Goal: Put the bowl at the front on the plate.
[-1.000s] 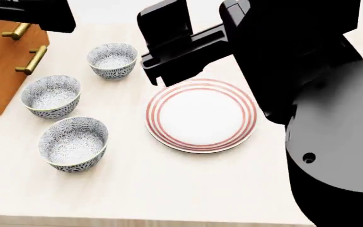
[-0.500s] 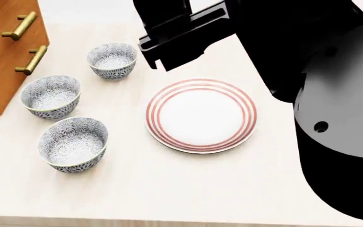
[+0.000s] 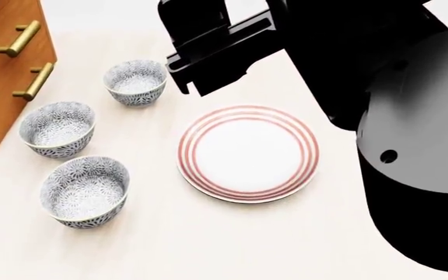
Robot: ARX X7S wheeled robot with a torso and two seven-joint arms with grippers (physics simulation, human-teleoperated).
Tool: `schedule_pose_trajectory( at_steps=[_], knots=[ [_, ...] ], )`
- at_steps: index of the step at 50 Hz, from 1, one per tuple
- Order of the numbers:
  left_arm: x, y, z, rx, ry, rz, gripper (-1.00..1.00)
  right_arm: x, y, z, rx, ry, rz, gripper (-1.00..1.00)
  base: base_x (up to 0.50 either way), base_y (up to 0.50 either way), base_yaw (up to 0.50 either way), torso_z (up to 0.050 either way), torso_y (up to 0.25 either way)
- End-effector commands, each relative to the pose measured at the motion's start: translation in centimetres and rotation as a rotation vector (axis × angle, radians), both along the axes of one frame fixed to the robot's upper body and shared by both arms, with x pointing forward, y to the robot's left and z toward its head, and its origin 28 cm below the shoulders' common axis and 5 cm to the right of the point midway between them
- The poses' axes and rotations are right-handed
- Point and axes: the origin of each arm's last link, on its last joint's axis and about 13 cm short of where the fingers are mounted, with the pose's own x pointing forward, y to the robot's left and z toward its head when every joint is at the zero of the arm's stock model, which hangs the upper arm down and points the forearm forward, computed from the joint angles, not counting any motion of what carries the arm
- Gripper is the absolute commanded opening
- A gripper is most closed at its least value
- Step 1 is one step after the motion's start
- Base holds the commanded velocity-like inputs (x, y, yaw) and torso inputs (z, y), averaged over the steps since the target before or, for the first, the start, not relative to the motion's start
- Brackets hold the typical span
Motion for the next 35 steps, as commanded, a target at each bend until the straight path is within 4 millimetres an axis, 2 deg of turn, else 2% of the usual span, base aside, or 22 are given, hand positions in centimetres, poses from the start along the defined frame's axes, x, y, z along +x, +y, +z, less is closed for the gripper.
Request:
schedule_pose_trajectory(
  at_steps=[1,18,35],
  knots=[
    [0.07,0.04,-0.10,-0.001,0.002,0.002,1.00,-0.03,0.03,-0.04,-0.003,0.003,0.004,1.00,0.09,0.00,0.00,0.000,0.000],
    [0.21,0.14,-0.27,-0.004,0.007,0.008,1.00,0.03,0.05,-0.14,-0.002,0.007,0.008,1.00,0.09,0.00,0.00,0.000,0.000],
    [0.33,0.17,-0.49,-0.004,0.013,0.013,1.00,0.15,0.07,-0.40,0.006,0.009,0.032,1.00,0.01,0.00,0.00,0.000,0.000]
  ],
)
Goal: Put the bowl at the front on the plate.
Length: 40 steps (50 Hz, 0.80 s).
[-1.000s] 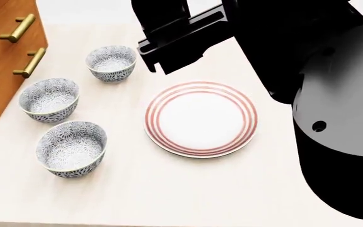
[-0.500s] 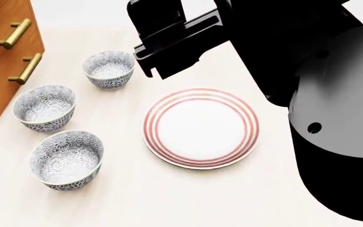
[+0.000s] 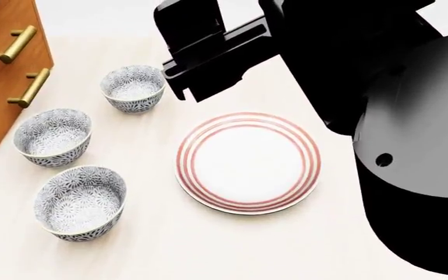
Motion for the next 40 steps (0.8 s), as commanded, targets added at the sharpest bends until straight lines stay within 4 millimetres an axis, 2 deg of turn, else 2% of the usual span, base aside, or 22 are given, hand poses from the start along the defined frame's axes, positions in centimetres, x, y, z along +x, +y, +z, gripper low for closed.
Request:
schedule_pose_trajectory(
  at_steps=[1,40],
  knots=[
    [0.00,-0.02,-0.06,0.002,0.001,0.000,1.00,0.08,-0.02,-0.14,0.003,0.008,0.010,1.00,0.08,0.00,0.00,0.000,0.000],
    [0.27,0.05,-0.31,-0.003,0.008,-0.002,1.00,0.01,-0.04,-0.40,-0.003,0.015,0.009,1.00,0.09,0.00,0.00,0.000,0.000]
  ],
)
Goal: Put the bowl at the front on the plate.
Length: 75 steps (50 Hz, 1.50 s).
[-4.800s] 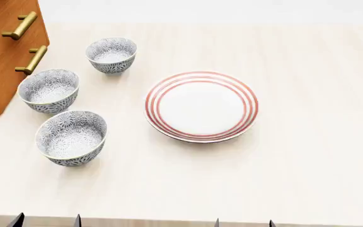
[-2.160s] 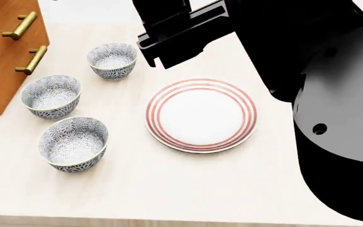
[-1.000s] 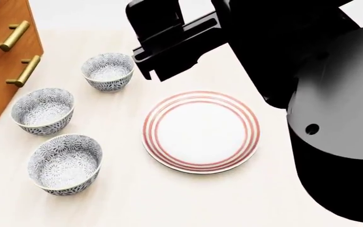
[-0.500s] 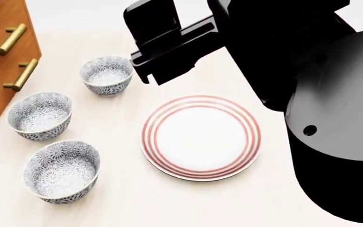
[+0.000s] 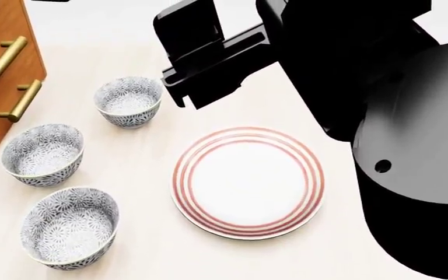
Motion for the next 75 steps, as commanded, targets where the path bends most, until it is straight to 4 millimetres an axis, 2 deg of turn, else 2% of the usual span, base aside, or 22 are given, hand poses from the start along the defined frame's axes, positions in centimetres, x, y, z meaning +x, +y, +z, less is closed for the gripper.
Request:
schedule_pose_trajectory(
  at_steps=[1,75],
  knots=[
    [0.07,0.02,-0.06,-0.003,0.004,-0.003,1.00,-0.01,0.00,-0.09,-0.001,0.003,-0.001,1.00,0.09,0.00,0.00,0.000,0.000],
    [0.44,0.10,-0.63,0.004,0.017,0.008,1.00,0.00,-0.16,-0.33,0.008,0.003,0.000,1.00,0.09,0.00,0.00,0.000,0.000]
  ],
)
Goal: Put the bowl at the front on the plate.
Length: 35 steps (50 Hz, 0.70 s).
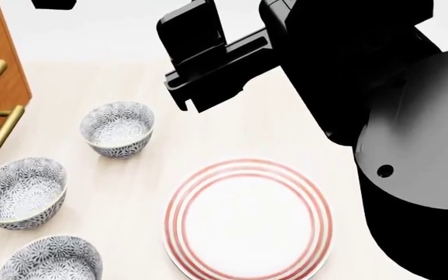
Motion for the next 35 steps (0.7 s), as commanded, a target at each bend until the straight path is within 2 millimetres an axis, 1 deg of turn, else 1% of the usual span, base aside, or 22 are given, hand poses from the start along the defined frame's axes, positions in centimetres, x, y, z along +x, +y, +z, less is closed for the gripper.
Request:
schedule_pose_trajectory(
  at_steps=[1,28,35],
  knots=[
    [0.04,0.02,-0.11,0.002,0.002,0.002,1.00,-0.03,-0.03,-0.05,0.001,-0.001,-0.002,1.00,0.10,0.00,0.00,0.000,0.000],
    [0.14,0.10,-0.27,-0.001,0.008,0.005,1.00,-0.03,0.02,-0.17,-0.001,-0.005,0.001,1.00,0.09,0.00,0.00,0.000,0.000],
    [0.33,0.15,-0.40,0.001,0.013,0.009,1.00,-0.14,-0.02,-0.25,0.000,-0.015,0.003,1.00,0.01,0.00,0.00,0.000,0.000]
  ],
)
